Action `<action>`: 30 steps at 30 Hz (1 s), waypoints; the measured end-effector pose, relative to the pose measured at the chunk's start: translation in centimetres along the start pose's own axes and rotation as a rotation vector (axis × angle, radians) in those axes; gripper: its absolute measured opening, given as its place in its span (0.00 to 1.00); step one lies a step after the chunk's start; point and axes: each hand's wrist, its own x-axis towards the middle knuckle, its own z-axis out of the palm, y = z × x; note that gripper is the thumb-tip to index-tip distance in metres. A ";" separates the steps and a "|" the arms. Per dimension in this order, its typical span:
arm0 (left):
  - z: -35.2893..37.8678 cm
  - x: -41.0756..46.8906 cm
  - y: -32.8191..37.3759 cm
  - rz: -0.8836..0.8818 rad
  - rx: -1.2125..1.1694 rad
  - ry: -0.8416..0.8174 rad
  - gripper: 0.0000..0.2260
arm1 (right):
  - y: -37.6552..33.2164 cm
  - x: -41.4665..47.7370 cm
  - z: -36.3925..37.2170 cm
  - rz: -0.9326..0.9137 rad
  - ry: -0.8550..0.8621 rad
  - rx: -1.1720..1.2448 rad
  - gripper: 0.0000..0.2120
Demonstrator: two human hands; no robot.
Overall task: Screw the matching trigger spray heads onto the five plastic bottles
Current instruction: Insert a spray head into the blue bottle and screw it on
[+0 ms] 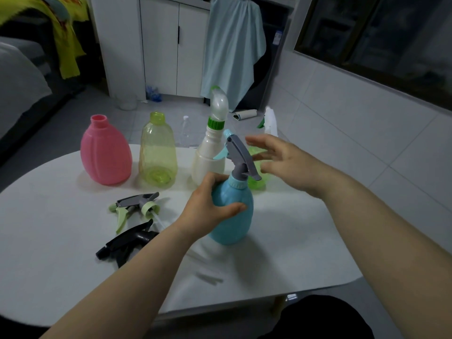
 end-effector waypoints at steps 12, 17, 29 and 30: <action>-0.2 0.0 -0.1 -0.005 -0.017 -0.009 0.19 | -3.2 1.6 -0.8 -0.227 0.011 -0.811 0.17; -0.2 0.0 -0.3 -0.017 -0.012 -0.011 0.19 | -3.3 1.6 -1.1 -0.251 0.081 -0.910 0.18; -0.4 0.0 -0.2 -0.018 -0.007 -0.022 0.21 | 3.0 -1.6 2.4 -0.097 0.644 0.266 0.10; -0.4 0.0 -0.1 -0.014 0.000 -0.026 0.21 | 3.4 -1.7 3.3 -0.069 0.587 0.353 0.10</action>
